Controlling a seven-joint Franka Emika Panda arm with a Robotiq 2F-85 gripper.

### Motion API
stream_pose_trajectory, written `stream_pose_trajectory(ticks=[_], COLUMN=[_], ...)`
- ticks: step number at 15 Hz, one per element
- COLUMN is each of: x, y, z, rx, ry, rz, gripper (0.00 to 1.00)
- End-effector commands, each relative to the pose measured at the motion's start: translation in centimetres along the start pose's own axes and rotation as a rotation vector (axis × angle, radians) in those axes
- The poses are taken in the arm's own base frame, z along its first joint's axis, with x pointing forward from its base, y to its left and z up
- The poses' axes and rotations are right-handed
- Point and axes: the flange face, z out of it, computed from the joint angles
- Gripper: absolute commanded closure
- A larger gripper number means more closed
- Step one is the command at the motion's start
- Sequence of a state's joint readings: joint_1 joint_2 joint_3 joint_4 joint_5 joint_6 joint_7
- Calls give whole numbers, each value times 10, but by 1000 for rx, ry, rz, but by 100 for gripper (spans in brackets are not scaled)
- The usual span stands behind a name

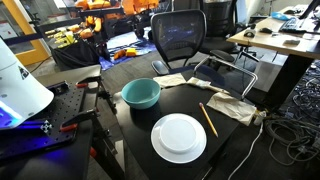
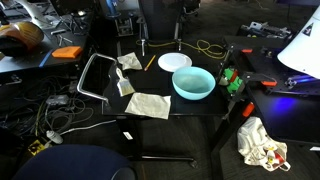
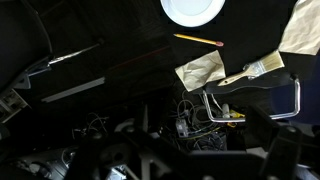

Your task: Put the pencil in the bowl

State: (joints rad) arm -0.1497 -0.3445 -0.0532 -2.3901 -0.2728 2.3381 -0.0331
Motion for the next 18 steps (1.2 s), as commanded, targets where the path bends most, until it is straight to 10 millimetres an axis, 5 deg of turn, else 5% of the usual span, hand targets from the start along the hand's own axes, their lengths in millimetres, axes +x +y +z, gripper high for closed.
stream_pose_trajectory(ticks=[1, 11, 18], x=[0, 12, 35], y=[0, -5, -16], z=[-1, 9, 60], rx=[0, 18, 139], ry=[-1, 21, 15], rz=[0, -117, -474], gripper=[0, 0, 0])
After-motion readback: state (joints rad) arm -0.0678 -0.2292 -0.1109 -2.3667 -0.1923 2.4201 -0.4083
